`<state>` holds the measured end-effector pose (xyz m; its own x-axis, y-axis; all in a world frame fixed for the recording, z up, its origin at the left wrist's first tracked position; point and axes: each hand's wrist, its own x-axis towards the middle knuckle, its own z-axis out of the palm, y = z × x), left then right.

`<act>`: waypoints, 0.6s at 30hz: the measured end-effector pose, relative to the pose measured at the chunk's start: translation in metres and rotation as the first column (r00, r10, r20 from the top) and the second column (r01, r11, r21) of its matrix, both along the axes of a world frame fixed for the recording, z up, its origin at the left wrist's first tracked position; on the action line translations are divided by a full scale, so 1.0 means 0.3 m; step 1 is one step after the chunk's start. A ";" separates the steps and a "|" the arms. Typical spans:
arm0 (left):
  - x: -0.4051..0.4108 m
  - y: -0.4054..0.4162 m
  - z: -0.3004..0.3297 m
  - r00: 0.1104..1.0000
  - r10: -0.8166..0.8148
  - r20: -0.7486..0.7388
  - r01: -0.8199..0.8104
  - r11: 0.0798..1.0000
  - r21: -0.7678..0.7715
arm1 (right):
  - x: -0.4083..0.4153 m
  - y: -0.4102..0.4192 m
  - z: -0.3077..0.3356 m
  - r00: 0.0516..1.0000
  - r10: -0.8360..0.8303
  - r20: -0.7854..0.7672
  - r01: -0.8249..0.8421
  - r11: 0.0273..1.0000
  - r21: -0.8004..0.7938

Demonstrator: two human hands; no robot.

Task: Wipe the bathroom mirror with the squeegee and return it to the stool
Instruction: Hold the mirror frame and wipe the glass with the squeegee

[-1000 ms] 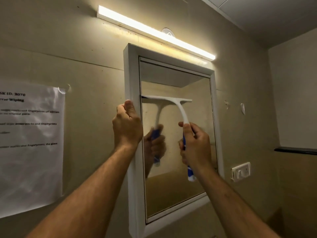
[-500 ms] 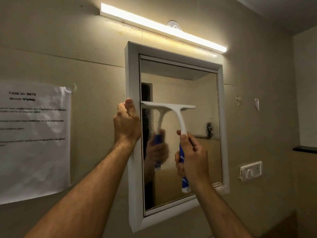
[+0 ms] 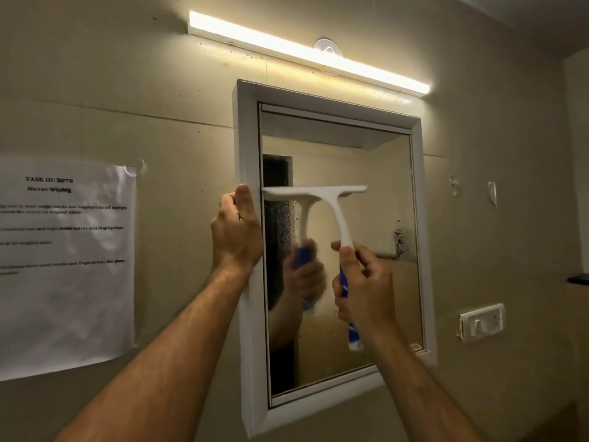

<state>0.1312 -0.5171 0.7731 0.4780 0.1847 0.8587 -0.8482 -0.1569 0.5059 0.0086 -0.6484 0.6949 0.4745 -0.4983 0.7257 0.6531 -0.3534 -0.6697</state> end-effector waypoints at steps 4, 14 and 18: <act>-0.002 0.000 0.000 1.000 -0.011 0.009 0.011 1.000 -0.011 | 0.007 0.001 -0.104 0.999 0.026 -0.044 -0.026 1.000 0.003; -0.007 -0.004 -0.005 0.999 -0.007 -0.051 0.007 1.000 0.000 | 0.002 -0.009 0.130 0.985 0.156 -0.073 -0.158 0.987 -0.018; -0.015 -0.003 -0.015 0.996 -0.022 -0.087 0.021 1.000 -0.007 | 0.005 0.008 0.016 0.960 0.234 -0.154 -0.225 0.972 0.073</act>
<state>0.1266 -0.5179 0.7685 0.5551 0.1783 0.8125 -0.8039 -0.1359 0.5791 0.0099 -0.6460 0.6998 0.6887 -0.3989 0.6054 0.5946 -0.1671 -0.7865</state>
